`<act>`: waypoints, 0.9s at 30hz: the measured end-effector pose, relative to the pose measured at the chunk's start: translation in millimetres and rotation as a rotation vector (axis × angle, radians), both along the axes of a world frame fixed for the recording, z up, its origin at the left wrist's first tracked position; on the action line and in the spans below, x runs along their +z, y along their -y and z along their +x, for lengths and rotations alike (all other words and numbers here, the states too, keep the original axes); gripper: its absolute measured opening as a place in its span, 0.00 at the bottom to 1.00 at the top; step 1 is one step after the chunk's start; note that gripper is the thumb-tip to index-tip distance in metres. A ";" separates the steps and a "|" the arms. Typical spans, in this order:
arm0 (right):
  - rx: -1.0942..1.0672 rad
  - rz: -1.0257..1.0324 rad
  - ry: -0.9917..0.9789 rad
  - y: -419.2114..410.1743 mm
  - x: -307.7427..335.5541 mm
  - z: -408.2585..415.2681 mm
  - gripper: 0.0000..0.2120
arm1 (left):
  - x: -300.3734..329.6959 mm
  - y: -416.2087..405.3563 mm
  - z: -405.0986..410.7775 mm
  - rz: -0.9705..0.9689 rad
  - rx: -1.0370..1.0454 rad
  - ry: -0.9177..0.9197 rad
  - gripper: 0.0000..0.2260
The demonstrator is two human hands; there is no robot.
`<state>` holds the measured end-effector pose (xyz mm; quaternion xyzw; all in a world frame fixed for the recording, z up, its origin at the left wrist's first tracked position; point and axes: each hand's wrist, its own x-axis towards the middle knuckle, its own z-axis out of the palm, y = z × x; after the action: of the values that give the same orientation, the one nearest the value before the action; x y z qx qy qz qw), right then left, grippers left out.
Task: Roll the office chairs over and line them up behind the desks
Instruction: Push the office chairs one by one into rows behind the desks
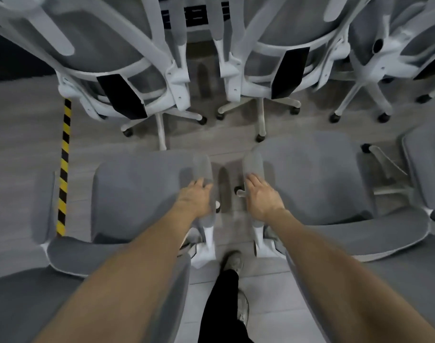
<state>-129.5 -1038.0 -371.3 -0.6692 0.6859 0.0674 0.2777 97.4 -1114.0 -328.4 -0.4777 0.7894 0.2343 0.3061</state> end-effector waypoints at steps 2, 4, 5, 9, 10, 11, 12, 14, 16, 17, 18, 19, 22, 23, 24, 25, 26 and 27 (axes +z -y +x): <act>-0.004 -0.004 0.013 0.0 -9.0 -0.6 0.28 | -11.6 -4.5 4.2 0.014 -0.001 -0.003 0.32; -0.001 -0.009 0.029 1.6 -12.8 -1.8 0.28 | -16.2 -7.5 4.6 -0.006 0.005 -0.023 0.31; -0.007 -0.018 0.036 1.8 -13.2 -1.6 0.27 | -15.8 -8.2 3.4 -0.023 0.012 -0.032 0.29; -0.009 -0.011 0.021 1.6 -6.0 3.1 0.25 | -12.8 -7.7 -1.3 -0.046 0.016 -0.025 0.27; 0.000 -0.003 0.004 2.1 -2.1 4.1 0.25 | -11.6 -7.7 -0.8 -0.044 0.009 -0.020 0.27; 0.009 0.010 -0.016 3.5 3.4 4.5 0.24 | -9.4 -7.7 0.6 -0.035 -0.002 -0.013 0.26; 0.018 0.026 -0.037 5.7 9.7 3.9 0.24 | -6.7 -7.4 2.1 -0.022 -0.015 -0.002 0.26; 0.044 0.064 -0.092 11.2 25.2 3.1 0.22 | 1.7 -7.2 5.3 -0.005 -0.044 0.040 0.24; 0.067 0.116 -0.155 14.3 46.9 3.8 0.19 | 13.6 -8.3 7.8 0.008 -0.060 0.103 0.26; 0.074 0.136 -0.181 13.8 57.9 4.8 0.17 | 21.1 -9.4 8.7 0.018 -0.058 0.122 0.27; 0.075 0.146 -0.200 12.0 68.0 5.7 0.16 | 30.8 -11.5 8.7 0.022 -0.052 0.128 0.26; 0.073 0.146 -0.216 9.2 78.7 6.7 0.16 | 41.4 -13.9 8.4 0.021 -0.049 0.132 0.25; 0.075 0.107 -0.231 -3.2 115.9 9.6 0.16 | 81.4 -24.9 5.7 -0.030 -0.054 0.145 0.20; 0.075 0.091 -0.230 -9.5 129.7 11.4 0.16 | 97.0 -30.5 5.2 -0.061 -0.060 0.145 0.19; 0.075 0.068 -0.228 -17.0 144.2 13.6 0.16 | 113.6 -36.3 5.1 -0.095 -0.066 0.148 0.18; 0.074 0.045 -0.231 -26.2 159.0 16.4 0.15 | 130.8 -42.5 5.8 -0.131 -0.076 0.145 0.18; 0.069 0.021 -0.237 -36.4 172.2 19.6 0.15 | 149.2 -49.3 7.9 -0.166 -0.085 0.136 0.17; 0.061 -0.001 -0.249 -47.4 184.5 22.9 0.15 | 167.5 -56.5 11.4 -0.202 -0.090 0.123 0.17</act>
<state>-106.5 -990.6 -186.8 -0.6763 0.6945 0.1581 0.1879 108.8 -1057.5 -160.9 -0.4838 0.8093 0.1097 0.3145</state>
